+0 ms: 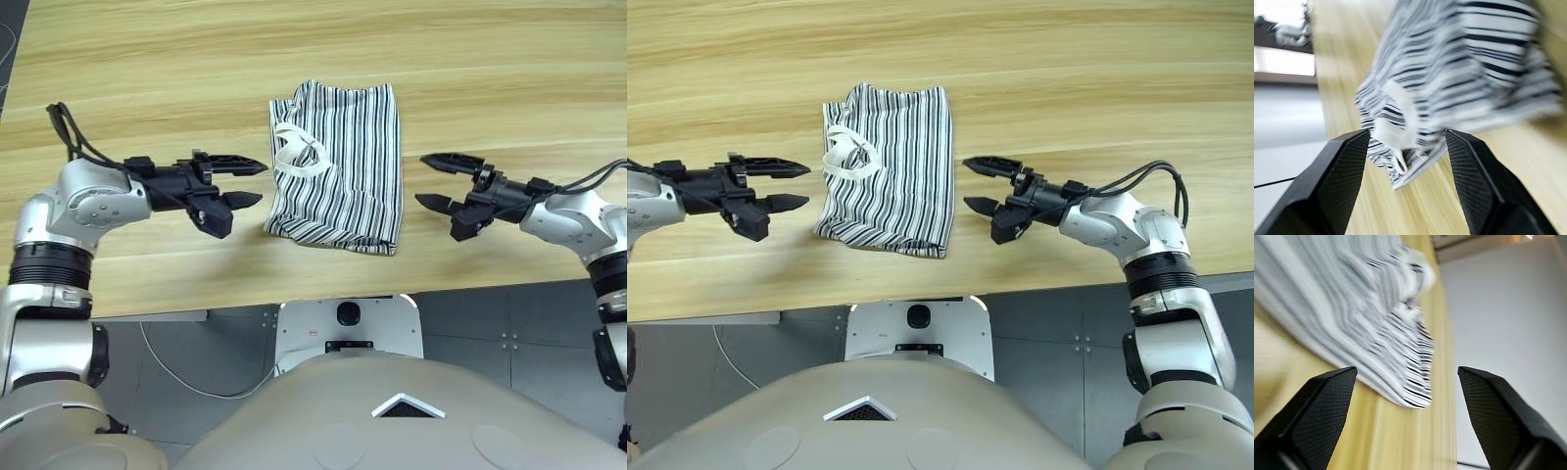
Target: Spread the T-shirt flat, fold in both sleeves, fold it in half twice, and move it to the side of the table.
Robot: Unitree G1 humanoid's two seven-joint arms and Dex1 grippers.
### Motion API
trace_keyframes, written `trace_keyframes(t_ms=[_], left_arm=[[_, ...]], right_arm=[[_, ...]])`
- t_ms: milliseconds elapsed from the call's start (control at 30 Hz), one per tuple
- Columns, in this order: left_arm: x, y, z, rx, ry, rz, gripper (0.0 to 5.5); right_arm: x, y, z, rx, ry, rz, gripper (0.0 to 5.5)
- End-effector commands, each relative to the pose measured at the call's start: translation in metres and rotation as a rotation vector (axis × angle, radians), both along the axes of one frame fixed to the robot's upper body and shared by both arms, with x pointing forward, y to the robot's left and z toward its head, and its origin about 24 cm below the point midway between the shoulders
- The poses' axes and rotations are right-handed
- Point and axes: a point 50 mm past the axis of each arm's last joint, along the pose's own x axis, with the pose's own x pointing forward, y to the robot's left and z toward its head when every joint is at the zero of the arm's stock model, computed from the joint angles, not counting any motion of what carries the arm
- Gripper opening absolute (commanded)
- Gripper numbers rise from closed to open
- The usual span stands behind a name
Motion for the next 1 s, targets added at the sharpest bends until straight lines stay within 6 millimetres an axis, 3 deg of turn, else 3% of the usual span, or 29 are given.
trace_keyframes(t_ms=[33,167,333,567,1000], left_arm=[[-0.003,0.022,0.002,0.118,-0.033,-0.058,2.88],[-0.009,0.027,-0.017,0.171,0.000,-0.097,2.88],[-0.007,0.015,-0.043,0.145,-0.022,-0.140,2.88],[0.008,-0.001,-0.050,0.074,-0.104,-0.201,2.88],[0.000,-0.026,-0.068,-0.030,-0.073,-0.322,2.88]], right_arm=[[-0.003,-0.004,-0.004,-0.113,-0.039,0.122,3.82],[-0.008,-0.005,-0.014,-0.154,-0.028,0.193,3.82],[-0.010,0.001,-0.021,-0.150,-0.014,0.245,3.82],[-0.022,0.005,-0.029,-0.111,0.030,0.296,3.82],[-0.024,0.028,-0.041,-0.070,0.058,0.341,3.82]])
